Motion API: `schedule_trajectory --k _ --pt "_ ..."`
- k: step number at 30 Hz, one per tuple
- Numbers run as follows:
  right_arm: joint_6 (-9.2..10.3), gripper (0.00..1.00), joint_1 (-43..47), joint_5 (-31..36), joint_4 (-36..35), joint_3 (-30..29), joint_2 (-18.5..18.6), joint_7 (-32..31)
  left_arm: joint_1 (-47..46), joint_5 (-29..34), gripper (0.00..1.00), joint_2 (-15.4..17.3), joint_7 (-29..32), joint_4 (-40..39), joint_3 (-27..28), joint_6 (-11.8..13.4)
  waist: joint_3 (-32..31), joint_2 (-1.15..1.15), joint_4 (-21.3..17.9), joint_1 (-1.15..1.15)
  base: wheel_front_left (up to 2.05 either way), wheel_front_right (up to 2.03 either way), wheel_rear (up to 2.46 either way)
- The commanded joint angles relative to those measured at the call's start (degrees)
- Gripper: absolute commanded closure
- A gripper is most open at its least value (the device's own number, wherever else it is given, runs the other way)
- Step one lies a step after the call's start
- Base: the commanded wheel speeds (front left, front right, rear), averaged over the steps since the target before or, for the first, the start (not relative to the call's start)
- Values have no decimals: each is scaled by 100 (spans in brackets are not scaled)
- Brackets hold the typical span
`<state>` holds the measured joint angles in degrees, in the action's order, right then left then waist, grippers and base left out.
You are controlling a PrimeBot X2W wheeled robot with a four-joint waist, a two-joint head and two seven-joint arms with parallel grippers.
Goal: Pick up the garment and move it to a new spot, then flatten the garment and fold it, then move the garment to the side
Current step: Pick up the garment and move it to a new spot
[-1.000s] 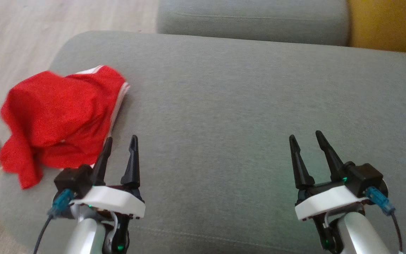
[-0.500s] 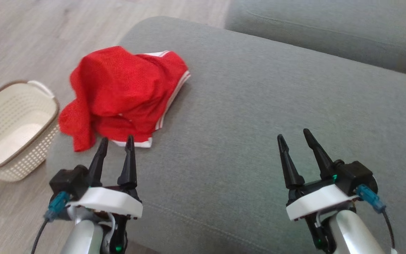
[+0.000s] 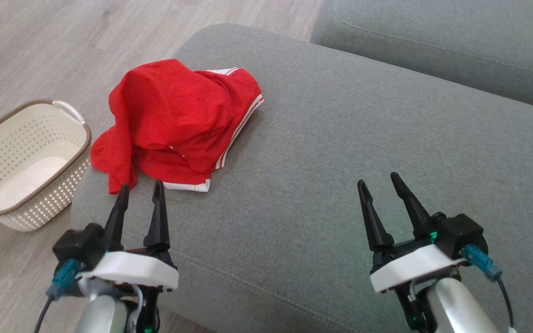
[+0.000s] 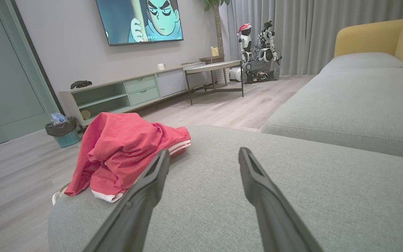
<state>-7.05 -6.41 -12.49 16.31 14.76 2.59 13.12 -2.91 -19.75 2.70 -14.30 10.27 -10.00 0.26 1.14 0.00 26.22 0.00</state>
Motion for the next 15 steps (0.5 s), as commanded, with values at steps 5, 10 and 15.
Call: schedule_trajectory --k 5,10,15 --pt "-44 0 -168 -39 -164 101 29 79 -205 135 0 18 -70 -229 352 8 70 0 -160 0 0 0 0" --pt "-44 0 -217 31 -292 -191 29 75 -386 253 0 18 -70 -117 642 -36 314 0 -318 0 0 0 0" --pt "-44 0 -311 258 -596 -620 48 -46 -868 330 0 82 -70 328 813 -111 761 0 -449 0 0 0 0"
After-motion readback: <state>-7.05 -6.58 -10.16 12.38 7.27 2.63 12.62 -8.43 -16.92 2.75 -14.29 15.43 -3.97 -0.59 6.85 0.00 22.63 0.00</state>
